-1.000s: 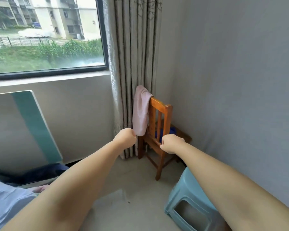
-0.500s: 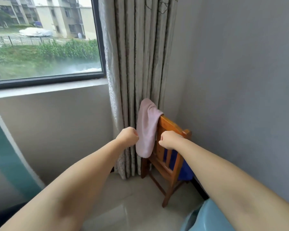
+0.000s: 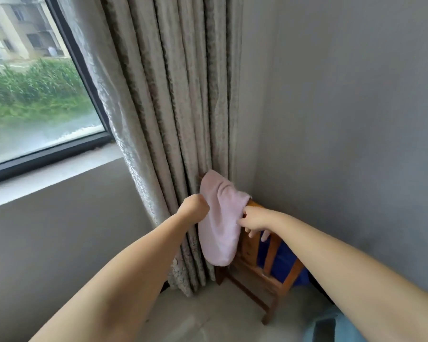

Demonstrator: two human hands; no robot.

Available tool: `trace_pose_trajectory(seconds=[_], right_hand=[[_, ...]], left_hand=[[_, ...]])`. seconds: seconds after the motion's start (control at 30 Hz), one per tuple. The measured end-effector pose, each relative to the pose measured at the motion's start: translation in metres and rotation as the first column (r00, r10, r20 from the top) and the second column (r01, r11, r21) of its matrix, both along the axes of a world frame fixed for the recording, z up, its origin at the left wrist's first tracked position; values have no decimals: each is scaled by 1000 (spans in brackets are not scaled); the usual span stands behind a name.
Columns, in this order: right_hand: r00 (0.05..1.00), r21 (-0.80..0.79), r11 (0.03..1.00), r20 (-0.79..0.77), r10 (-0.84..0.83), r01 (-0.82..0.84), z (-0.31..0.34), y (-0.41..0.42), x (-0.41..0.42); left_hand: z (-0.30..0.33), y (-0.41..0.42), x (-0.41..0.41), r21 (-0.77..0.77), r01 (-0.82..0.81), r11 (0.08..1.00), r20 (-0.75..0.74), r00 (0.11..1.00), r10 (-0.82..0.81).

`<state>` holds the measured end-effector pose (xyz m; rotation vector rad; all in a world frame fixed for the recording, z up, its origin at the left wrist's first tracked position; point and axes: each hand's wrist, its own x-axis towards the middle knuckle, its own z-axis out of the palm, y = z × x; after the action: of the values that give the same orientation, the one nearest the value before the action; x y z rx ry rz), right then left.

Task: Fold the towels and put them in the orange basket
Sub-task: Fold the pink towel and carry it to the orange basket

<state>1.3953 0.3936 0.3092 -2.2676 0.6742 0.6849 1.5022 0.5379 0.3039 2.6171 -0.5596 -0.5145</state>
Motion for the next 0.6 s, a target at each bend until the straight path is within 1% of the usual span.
trace_pose_trajectory(seconds=[0.07,0.13,0.17,0.2,0.23,0.27,0.33,0.37,0.4,0.43,0.5,0.53,0.57,0.6], right_hand=[[993,0,994,-41,-108,108,-7,1,16],[978,34,980,-80,-194,197,-17,3,26],[967,82,965,-82,-242,249,-20,6,30],[945,173,929,-63,-320,327,-24,9,33],[907,305,860,-35,-420,410,-27,12,34],[849,457,752,-17,-527,476,-31,14,33],[716,698,506,-15,-698,507,-39,14,32],[656,759,418,-16,-754,499,-45,14,34],[614,800,354,-22,-789,483,-48,15,36],[600,821,328,-22,-800,467,-51,15,38],[605,850,314,-6,-796,422,-51,17,44],[575,861,290,-3,-818,417,-48,17,48],[521,865,265,4,-853,427,-43,17,51],[470,867,252,23,-882,430,-38,14,54]], left_hand=[[-8,-6,28,-48,-19,999,-19,1000,19],[-14,-11,52,-97,-14,995,-42,999,10],[-14,-15,61,-133,-14,991,-66,998,6],[-16,-19,71,-170,-10,985,-90,996,-5],[-17,-21,76,-213,-28,977,-127,992,1],[-19,-23,78,-274,-61,960,-170,985,14],[-23,-26,80,-361,-165,918,-264,962,69],[-23,-26,80,-371,-195,908,-295,952,84],[-29,-26,81,-388,-197,900,-310,948,74],[-29,-26,77,-377,-189,907,-334,941,57],[-26,-24,71,-370,-109,923,-381,924,-44],[-22,-24,69,-393,-86,915,-429,898,-100],[-15,-24,67,-413,-119,903,-503,856,-117],[-11,-25,66,-459,-171,872,-577,803,-146]])
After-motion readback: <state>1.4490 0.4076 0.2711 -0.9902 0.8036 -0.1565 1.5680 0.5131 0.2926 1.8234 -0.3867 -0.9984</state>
